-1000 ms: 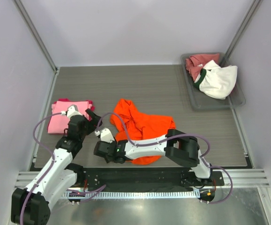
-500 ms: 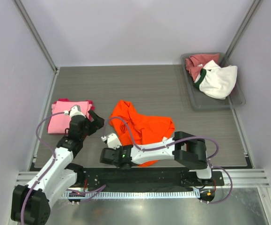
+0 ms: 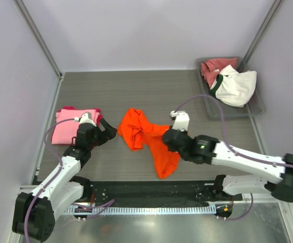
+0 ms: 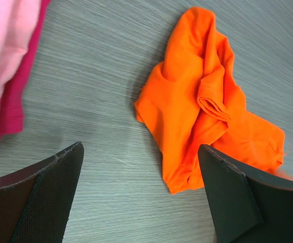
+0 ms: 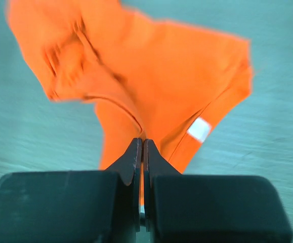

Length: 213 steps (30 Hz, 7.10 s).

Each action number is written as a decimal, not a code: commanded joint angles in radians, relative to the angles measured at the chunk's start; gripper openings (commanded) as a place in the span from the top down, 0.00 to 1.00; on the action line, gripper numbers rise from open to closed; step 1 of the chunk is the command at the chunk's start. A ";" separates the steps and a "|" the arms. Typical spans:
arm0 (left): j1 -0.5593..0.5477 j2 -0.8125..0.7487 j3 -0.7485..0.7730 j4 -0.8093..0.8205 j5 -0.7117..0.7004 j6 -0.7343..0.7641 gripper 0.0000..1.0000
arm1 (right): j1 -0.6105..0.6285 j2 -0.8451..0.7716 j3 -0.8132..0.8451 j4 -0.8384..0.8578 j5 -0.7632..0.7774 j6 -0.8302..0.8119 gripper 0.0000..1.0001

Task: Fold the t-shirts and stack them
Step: Flatten the tshirt out

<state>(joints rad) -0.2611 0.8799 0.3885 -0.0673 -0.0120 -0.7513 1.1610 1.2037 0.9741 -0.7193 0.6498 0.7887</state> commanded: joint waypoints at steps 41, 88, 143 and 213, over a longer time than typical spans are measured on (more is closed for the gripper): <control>-0.033 -0.029 0.006 0.084 0.084 0.035 0.06 | 0.232 0.561 0.092 0.590 -0.471 -0.026 0.99; -0.283 -0.081 0.111 0.118 0.021 0.109 0.09 | -0.055 -0.121 0.816 -0.118 0.270 -0.471 0.99; -0.535 0.551 0.236 0.265 0.185 -0.065 0.67 | -0.055 -0.523 0.230 -0.255 0.223 -0.108 0.99; -0.294 -0.232 -0.058 -0.164 -0.037 -0.174 1.00 | -0.885 -0.308 0.000 0.080 -0.299 -0.329 0.99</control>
<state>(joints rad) -0.4725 0.6872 0.3805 -0.2611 0.0139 -0.8814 0.2794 0.9253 1.0088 -0.6975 0.3447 0.4297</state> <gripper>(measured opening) 0.003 0.034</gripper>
